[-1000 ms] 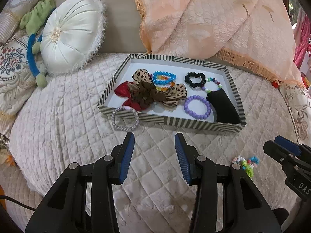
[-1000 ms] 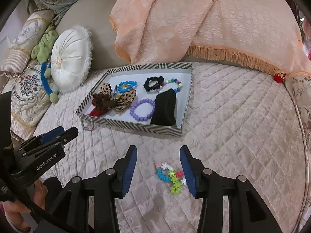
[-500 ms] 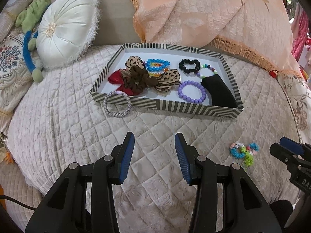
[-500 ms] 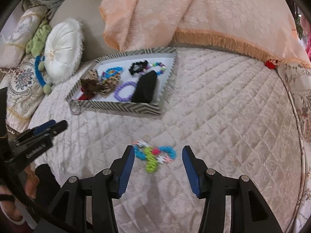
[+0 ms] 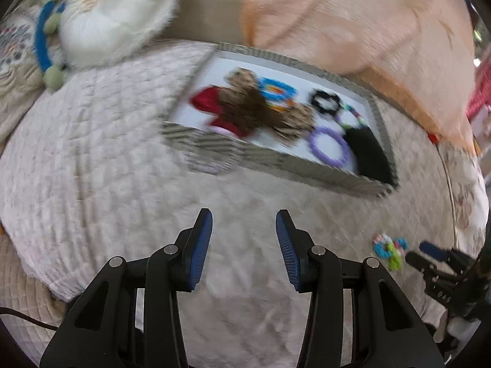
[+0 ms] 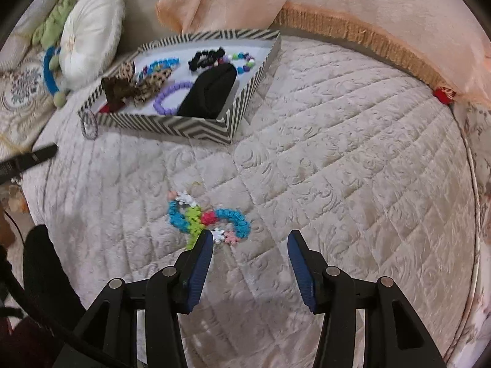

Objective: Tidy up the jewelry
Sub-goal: 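Grasp the silver bracelet at the tray rim with the left gripper while the right grasps the flower bracelet, then carry the silver and flower bracelets into the tray and open both grippers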

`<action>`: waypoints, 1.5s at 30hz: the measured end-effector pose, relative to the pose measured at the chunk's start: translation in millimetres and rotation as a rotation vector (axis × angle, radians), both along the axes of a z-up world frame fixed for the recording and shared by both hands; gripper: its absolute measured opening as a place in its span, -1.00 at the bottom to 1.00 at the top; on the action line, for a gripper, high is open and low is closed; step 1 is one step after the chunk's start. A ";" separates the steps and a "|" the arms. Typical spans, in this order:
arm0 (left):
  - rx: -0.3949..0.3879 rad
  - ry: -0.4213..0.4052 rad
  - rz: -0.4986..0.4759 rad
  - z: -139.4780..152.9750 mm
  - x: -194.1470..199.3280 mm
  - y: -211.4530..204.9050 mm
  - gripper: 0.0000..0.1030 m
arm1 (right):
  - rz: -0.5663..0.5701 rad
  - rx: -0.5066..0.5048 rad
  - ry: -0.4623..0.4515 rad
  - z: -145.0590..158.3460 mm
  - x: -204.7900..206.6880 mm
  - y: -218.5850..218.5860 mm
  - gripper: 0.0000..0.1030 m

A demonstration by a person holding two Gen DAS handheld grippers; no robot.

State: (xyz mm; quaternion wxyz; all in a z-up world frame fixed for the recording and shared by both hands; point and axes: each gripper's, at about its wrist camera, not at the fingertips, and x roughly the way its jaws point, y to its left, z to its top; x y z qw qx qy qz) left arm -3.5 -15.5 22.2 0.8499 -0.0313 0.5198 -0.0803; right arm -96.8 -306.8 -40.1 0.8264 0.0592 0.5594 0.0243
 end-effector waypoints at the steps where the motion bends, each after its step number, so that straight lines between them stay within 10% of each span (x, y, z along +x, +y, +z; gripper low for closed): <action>1: 0.004 0.000 0.020 1.4 4.3 10.6 -0.12 | 0.008 -0.002 0.009 -2.1 2.8 0.0 -0.06; 17: 0.031 0.088 0.103 -36.1 55.4 53.4 0.04 | 0.148 0.018 0.000 -13.7 29.2 16.1 -0.70; 34: -0.054 0.047 -0.032 -62.0 85.1 34.9 0.30 | 0.258 0.022 -0.023 -18.2 30.8 20.5 -0.69; 37: -0.034 0.065 -0.037 -67.5 86.3 31.5 -0.66 | 0.258 -0.003 -0.044 -13.1 29.6 24.5 -0.78; 45: -0.110 0.042 -0.031 -41.0 69.7 40.4 -0.87 | 0.221 0.043 -0.148 34.4 15.5 20.9 -0.78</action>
